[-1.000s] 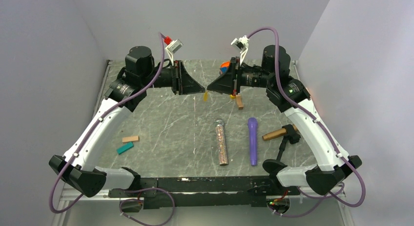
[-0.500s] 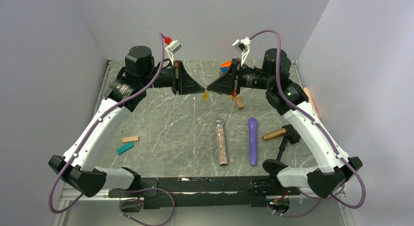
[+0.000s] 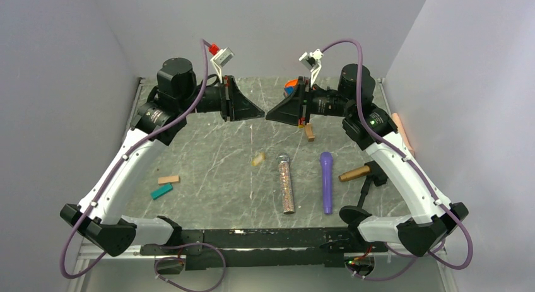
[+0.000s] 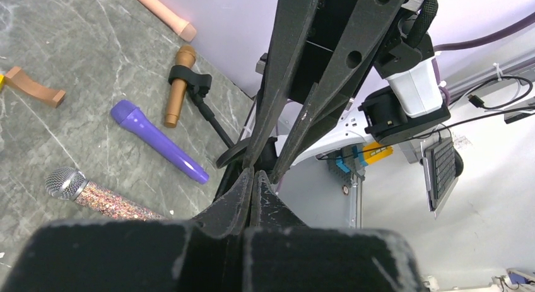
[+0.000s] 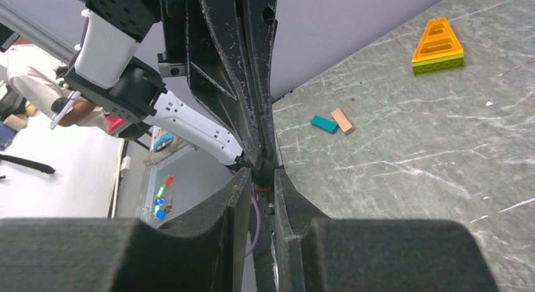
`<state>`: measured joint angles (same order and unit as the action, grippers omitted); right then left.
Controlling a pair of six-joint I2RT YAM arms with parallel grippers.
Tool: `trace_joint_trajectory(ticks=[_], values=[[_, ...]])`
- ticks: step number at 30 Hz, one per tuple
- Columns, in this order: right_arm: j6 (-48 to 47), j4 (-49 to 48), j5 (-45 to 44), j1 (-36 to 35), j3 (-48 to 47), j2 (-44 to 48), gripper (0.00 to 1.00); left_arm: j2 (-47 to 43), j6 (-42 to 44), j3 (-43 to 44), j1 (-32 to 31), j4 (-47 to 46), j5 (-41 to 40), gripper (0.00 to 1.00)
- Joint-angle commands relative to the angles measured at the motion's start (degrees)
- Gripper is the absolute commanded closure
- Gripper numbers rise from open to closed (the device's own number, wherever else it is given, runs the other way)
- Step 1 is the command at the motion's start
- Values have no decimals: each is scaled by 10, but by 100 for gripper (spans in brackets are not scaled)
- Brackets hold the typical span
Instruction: Remove the keys from the keyring
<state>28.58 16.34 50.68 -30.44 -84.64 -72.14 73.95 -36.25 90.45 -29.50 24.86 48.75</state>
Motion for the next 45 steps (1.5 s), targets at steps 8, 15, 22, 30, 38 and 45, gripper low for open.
trace_joint_trajectory(ticks=[8,15,22,30,38,45], values=[[-32,33,-39,-1,-18,13,73,-30,45,31,-2,65,-65,100],[-59,171,-217,0,15,22,38,-73,115,-93,-3,168,-219,43],[-40,239,-321,0,65,25,29,-98,139,-239,-16,138,-285,20],[-25,270,-329,0,99,32,27,-61,103,-362,-28,75,-312,17],[-33,313,-334,-1,85,26,27,-42,32,-531,-21,-127,-296,15],[-42,343,-339,-1,65,26,27,1,7,-573,-10,-215,-300,21]])
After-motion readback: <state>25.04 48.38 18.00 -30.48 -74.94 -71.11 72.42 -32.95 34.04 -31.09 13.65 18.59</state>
